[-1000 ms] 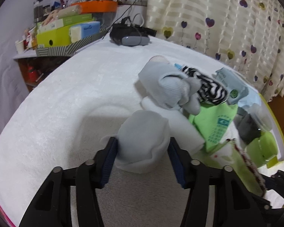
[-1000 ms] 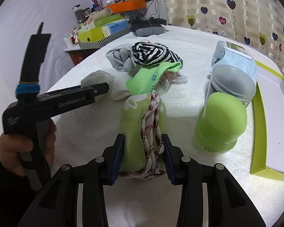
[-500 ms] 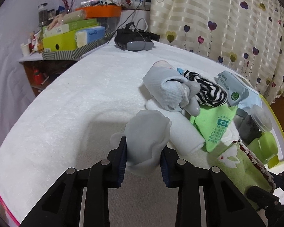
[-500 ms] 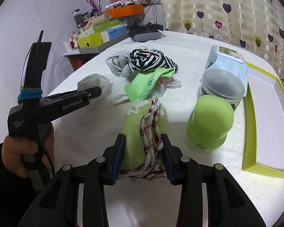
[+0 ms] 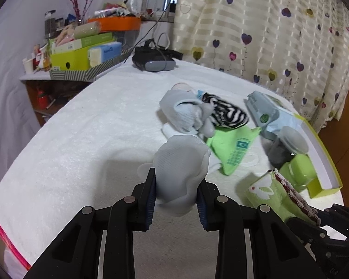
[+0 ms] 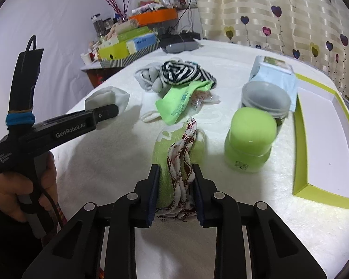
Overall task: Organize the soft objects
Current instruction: 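Release the towel into the white box with the right gripper while the left drops the sock ball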
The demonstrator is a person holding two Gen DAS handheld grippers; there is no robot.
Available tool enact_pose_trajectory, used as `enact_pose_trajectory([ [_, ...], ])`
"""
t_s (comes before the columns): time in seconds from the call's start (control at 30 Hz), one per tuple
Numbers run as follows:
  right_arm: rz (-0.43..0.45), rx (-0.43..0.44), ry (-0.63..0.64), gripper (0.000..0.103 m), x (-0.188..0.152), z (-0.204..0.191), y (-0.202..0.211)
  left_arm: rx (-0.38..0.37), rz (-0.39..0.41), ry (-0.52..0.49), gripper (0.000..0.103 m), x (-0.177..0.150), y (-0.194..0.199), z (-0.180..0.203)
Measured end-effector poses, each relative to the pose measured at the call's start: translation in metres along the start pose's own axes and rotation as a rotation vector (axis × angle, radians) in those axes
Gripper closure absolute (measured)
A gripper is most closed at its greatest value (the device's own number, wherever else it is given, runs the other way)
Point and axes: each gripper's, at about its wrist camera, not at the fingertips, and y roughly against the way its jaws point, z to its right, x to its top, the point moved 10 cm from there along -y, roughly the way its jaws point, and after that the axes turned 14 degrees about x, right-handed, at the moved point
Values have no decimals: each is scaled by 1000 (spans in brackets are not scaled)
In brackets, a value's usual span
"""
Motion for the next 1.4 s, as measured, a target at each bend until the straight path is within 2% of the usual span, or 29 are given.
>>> enact_pose_trajectory([
  [0.23,74,14,23,75,12,-7,24,-30,43,-4,74,7,27,10],
  [0.43,154,-2,24,75,24,-2,54,-62,76,-34,74,13,46,35],
  [0.7,261,-91,-38,75,34,42,103,-139,107,-114,74,22,63,99],
  [0.97,325,-168,-99,75,38,87,140,-238,136,-195,74,33,78,172],
  [1.2,342,-204,-151,75,37,126,152,-290,126,-244,74,34,76,220],
  [1.4,322,-216,-197,75,30,157,146,-316,93,-272,74,28,64,249],
])
